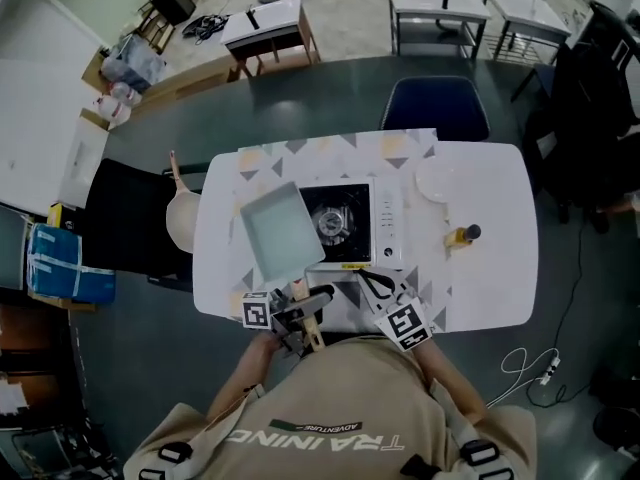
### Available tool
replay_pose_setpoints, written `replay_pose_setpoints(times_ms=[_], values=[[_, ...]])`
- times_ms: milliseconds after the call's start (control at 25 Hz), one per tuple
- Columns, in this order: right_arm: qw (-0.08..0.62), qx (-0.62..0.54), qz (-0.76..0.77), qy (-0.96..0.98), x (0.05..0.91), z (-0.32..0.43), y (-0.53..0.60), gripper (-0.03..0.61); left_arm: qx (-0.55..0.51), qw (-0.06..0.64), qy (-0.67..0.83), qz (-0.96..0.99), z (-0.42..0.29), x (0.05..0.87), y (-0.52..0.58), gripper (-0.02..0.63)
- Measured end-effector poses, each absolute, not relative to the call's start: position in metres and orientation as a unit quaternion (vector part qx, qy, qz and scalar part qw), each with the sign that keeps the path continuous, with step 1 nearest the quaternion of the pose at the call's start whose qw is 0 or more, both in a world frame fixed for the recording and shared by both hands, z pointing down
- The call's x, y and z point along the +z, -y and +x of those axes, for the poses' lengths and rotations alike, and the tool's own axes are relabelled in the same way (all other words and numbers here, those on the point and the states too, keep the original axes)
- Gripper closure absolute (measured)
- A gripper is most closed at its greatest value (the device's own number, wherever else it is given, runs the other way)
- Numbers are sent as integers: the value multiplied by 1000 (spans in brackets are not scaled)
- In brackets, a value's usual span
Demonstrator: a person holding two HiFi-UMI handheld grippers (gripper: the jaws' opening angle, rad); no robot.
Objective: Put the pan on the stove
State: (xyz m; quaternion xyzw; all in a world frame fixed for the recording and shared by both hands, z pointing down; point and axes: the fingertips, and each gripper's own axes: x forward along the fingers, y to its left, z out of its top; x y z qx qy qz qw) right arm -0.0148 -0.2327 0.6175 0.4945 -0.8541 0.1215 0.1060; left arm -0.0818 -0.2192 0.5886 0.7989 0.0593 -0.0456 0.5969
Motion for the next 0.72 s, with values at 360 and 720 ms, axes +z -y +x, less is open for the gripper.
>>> replay_pose_setpoints(times_ms=[360, 720], values=[[113, 119, 553, 817, 609, -13, 230, 574, 8, 596, -143, 790, -68, 592, 234, 477], [101, 155, 604, 775, 616, 0, 220, 574, 61, 591, -201, 779, -50, 611, 235, 477]])
